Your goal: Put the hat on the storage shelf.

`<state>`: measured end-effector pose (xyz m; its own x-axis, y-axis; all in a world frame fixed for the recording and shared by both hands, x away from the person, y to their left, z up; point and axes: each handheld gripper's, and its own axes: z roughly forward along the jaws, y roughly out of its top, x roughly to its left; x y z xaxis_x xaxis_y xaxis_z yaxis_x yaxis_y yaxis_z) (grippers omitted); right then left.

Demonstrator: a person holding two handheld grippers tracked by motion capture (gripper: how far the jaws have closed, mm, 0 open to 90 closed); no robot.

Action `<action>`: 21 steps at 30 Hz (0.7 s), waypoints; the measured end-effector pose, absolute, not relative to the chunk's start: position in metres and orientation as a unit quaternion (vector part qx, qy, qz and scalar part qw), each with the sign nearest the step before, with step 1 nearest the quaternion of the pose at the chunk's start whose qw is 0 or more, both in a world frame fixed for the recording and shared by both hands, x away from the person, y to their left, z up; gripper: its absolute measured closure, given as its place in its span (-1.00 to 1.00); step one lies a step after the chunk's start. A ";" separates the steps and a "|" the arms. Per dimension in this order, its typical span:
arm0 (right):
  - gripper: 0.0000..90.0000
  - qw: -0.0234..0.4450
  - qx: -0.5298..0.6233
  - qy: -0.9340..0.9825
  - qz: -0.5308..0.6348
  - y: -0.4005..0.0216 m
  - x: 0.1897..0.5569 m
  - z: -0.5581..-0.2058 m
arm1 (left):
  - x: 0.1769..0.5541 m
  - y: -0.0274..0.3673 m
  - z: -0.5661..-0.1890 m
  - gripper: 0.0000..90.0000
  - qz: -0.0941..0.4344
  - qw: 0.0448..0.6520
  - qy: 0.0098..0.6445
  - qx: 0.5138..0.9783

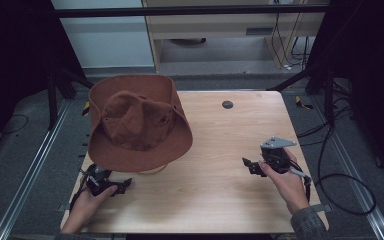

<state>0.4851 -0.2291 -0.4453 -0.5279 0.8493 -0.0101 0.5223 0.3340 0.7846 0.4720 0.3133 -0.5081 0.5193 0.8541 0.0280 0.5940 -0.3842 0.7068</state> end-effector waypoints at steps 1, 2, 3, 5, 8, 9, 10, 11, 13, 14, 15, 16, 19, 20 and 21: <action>-0.62 0.215 0.437 0.788 0.377 -0.230 0.485 -0.450 | 0.472 0.313 -0.508 -1.00 0.198 0.327 0.448 0.808; -0.62 0.215 0.437 0.788 0.377 -0.230 0.485 -0.450 | 0.472 0.313 -0.508 -1.00 0.198 0.329 0.450 0.806; -0.63 0.208 0.447 0.783 0.379 -0.232 0.485 -0.460 | 0.472 0.313 -0.508 -1.00 0.197 0.330 0.451 0.806; -0.63 0.203 0.452 0.781 0.381 -0.232 0.484 -0.466 | 0.472 0.313 -0.508 -1.00 0.197 0.330 0.451 0.806; -0.66 0.197 0.463 0.775 0.383 -0.233 0.486 -0.480 | 0.471 0.313 -0.508 -1.00 0.197 0.330 0.451 0.806; -0.66 0.197 0.467 0.772 0.384 -0.233 0.487 -0.483 | 0.471 0.313 -0.508 -1.00 0.197 0.330 0.451 0.806; -0.66 0.197 0.467 0.772 0.384 -0.233 0.487 -0.483 | 0.471 0.313 -0.508 -1.00 0.197 0.330 0.451 0.806; -0.68 0.195 0.470 0.771 0.384 -0.233 0.488 -0.486 | 0.471 0.313 -0.508 -1.00 0.197 0.330 0.451 0.806; -0.68 0.192 0.480 0.764 0.385 -0.233 0.490 -0.490 | 0.471 0.313 -0.508 -1.00 0.197 0.330 0.451 0.806; -0.69 0.191 0.481 0.763 0.388 -0.233 0.491 -0.491 | 0.471 0.313 -0.508 -1.00 0.197 0.330 0.451 0.806; -0.70 0.192 0.484 0.760 0.389 -0.232 0.492 -0.492 | 0.471 0.313 -0.508 -1.00 0.197 0.329 0.451 0.806; -0.71 0.191 0.486 0.759 0.389 -0.232 0.494 -0.494 | 0.471 0.313 -0.508 -1.00 0.197 0.330 0.451 0.806; -0.72 0.192 0.492 0.756 0.387 -0.228 0.498 -0.498 | 0.471 0.313 -0.508 -1.00 0.198 0.329 0.451 0.806; -0.74 0.190 0.493 0.755 0.388 -0.226 0.499 -0.499 | 0.471 0.313 -0.508 -1.00 0.198 0.329 0.451 0.806; -0.75 0.187 0.495 0.754 0.388 -0.225 0.500 -0.500 | 0.471 0.313 -0.508 -1.00 0.198 0.329 0.451 0.806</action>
